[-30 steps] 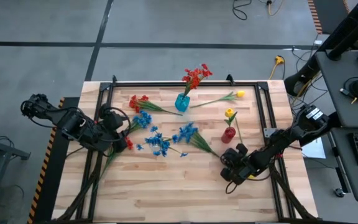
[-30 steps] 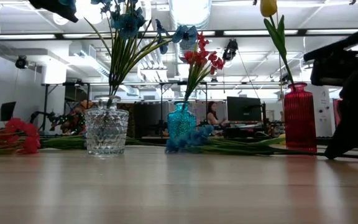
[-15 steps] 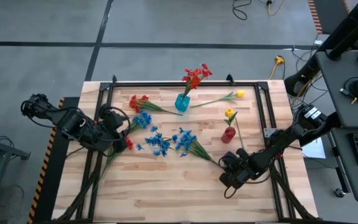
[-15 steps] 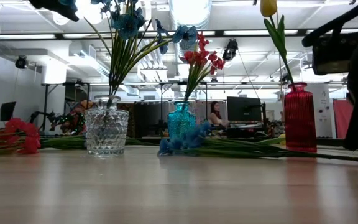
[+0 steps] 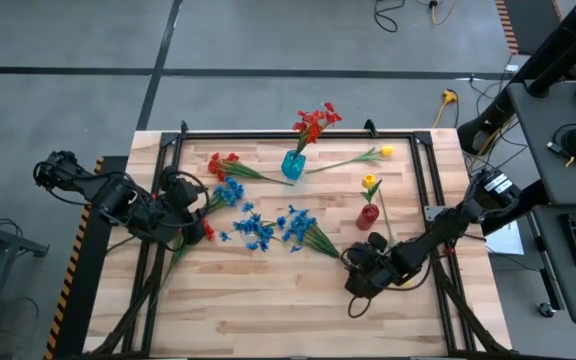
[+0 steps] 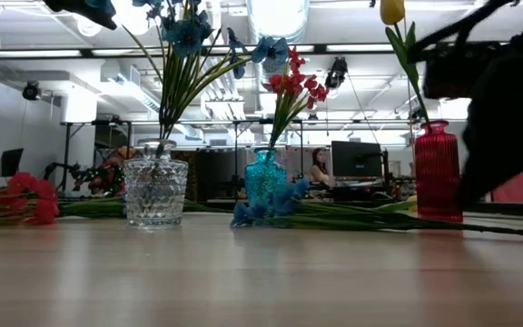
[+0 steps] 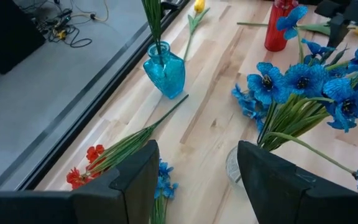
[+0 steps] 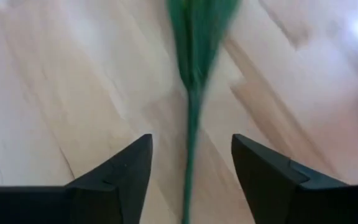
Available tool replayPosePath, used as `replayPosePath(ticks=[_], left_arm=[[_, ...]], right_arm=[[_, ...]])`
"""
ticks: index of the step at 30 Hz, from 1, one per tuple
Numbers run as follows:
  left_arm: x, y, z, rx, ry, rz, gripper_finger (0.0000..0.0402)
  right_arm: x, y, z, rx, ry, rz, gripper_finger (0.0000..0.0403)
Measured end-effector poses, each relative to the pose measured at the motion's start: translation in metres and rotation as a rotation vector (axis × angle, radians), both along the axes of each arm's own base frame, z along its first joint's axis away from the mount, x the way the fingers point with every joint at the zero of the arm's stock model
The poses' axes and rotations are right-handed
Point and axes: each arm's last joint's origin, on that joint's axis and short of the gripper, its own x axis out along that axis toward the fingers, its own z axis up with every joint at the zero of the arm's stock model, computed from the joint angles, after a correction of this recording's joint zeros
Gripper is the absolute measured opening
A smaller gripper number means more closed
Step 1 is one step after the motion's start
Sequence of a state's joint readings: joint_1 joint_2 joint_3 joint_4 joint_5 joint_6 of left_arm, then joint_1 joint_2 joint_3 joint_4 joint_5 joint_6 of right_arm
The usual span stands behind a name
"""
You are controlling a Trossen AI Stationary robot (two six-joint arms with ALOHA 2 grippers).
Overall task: Sort flowers into vase by color
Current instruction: Put the right blue flowers into the transparent vase
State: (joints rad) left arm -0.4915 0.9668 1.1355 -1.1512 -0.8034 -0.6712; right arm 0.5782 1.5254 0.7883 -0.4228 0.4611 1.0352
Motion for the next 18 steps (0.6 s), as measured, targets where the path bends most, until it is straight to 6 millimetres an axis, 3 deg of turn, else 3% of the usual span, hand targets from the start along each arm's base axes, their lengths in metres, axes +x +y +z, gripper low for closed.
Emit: replayPosePath(ticks=[11,18], left_arm=[[0.0,0.0,0.0,0.0,0.0,-0.001,0.0201],[0.0,0.0,0.0,0.0,0.001,0.0,0.0201]], right_arm=[[0.028,-0.009,-0.035,-0.203,-0.048,0.048,0.0252],[0.033,-0.013,-0.039,-0.197,-0.057,0.028,0.0228]])
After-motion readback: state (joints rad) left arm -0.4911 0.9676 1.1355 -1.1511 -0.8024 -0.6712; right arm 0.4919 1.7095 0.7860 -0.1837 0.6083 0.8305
